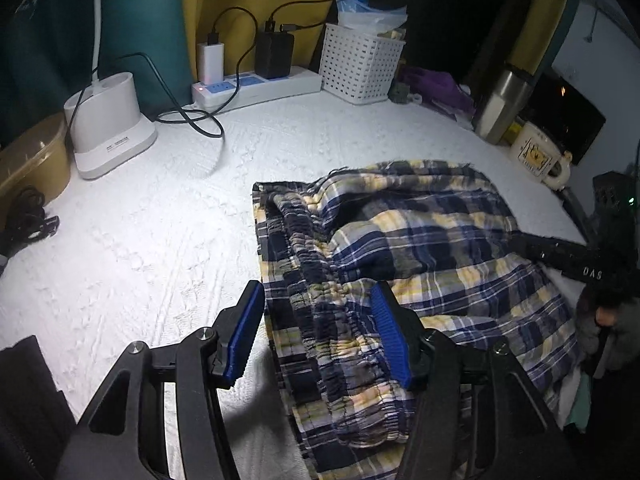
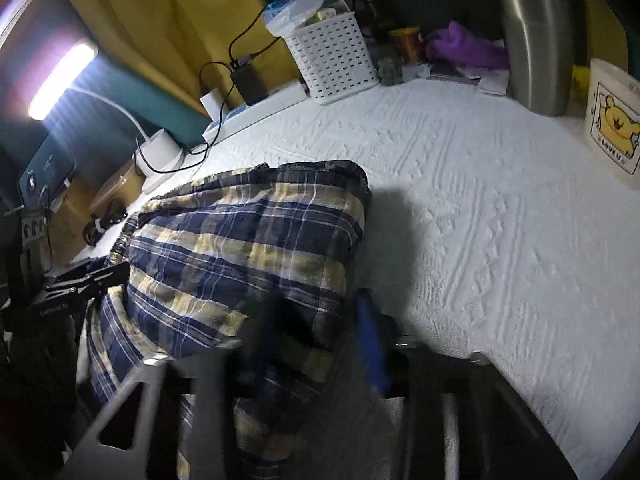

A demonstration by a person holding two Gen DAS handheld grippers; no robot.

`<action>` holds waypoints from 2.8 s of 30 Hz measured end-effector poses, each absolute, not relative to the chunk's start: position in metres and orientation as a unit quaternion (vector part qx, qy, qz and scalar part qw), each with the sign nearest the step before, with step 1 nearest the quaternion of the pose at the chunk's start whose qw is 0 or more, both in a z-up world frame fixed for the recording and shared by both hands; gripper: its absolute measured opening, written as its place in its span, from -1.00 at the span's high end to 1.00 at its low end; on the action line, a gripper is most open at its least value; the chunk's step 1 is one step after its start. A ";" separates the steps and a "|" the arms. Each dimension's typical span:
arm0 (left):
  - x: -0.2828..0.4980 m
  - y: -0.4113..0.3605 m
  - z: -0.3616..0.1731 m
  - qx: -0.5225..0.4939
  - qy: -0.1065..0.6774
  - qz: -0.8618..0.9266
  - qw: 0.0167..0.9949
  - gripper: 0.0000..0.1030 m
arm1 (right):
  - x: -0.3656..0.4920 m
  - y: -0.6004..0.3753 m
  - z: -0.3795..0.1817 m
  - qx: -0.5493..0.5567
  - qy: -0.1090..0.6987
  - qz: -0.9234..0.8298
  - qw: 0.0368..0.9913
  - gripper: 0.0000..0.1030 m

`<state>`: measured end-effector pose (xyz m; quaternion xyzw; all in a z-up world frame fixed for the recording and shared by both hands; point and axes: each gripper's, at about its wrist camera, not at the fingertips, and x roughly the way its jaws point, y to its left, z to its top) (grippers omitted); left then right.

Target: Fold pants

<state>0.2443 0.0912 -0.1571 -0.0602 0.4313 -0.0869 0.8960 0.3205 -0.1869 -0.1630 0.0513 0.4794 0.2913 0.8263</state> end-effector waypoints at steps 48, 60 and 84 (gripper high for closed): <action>0.196 0.084 -0.170 -0.069 0.442 -0.113 0.887 -0.07 | 0.246 -0.180 -0.152 -0.039 0.473 0.242 0.846 0.57; 0.178 0.092 -0.145 -0.070 0.435 -0.109 0.891 -0.07 | 0.227 -0.203 -0.136 -0.027 0.462 0.229 0.856 0.53; 0.163 0.072 -0.171 -0.058 0.443 -0.087 0.890 -0.30 | 0.186 -0.192 -0.154 -0.099 0.448 0.233 0.858 -0.45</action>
